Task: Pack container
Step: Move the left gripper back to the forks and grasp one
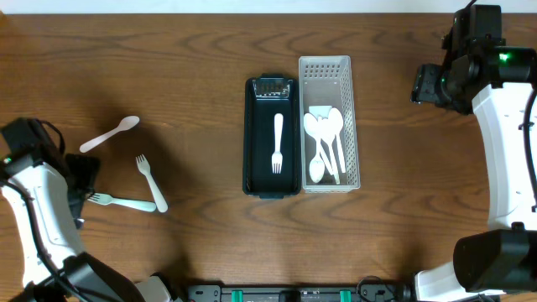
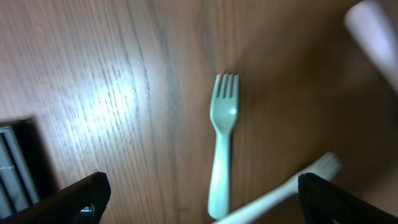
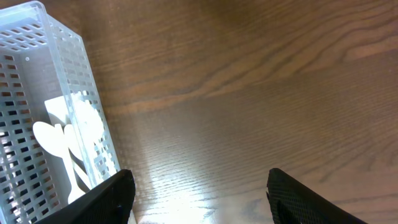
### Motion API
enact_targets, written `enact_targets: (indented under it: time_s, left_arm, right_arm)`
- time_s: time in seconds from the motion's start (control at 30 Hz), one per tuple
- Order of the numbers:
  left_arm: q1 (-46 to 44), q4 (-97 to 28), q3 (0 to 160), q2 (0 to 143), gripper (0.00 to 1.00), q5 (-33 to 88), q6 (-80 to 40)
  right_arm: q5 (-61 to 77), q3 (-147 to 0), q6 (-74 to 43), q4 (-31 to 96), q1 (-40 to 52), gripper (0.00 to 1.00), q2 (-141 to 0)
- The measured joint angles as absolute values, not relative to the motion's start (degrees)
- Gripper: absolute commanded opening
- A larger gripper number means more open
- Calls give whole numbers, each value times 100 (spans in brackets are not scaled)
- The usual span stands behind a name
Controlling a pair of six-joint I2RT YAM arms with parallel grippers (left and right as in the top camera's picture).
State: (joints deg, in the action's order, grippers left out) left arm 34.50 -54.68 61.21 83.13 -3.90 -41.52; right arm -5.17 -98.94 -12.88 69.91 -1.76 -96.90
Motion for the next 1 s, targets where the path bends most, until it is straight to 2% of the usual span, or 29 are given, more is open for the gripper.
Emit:
enact_targets:
  time_s: [0.5, 0.7, 1.0]
  left_arm:
    - [3446, -3380, 4403, 8527, 100, 154, -3846]
    - [3446, -3059, 4261, 8582, 93, 290, -3726]
    - [3439, -2952, 4351, 9076, 91, 239, -3758]
  right_arm:
    - [-519, -9894, -1288, 7234, -176, 71, -9690]
    - [-519, -9894, -1288, 7260, -176, 71, -9690]
    - [-519, -9894, -1288, 7299, -176, 71, -9690]
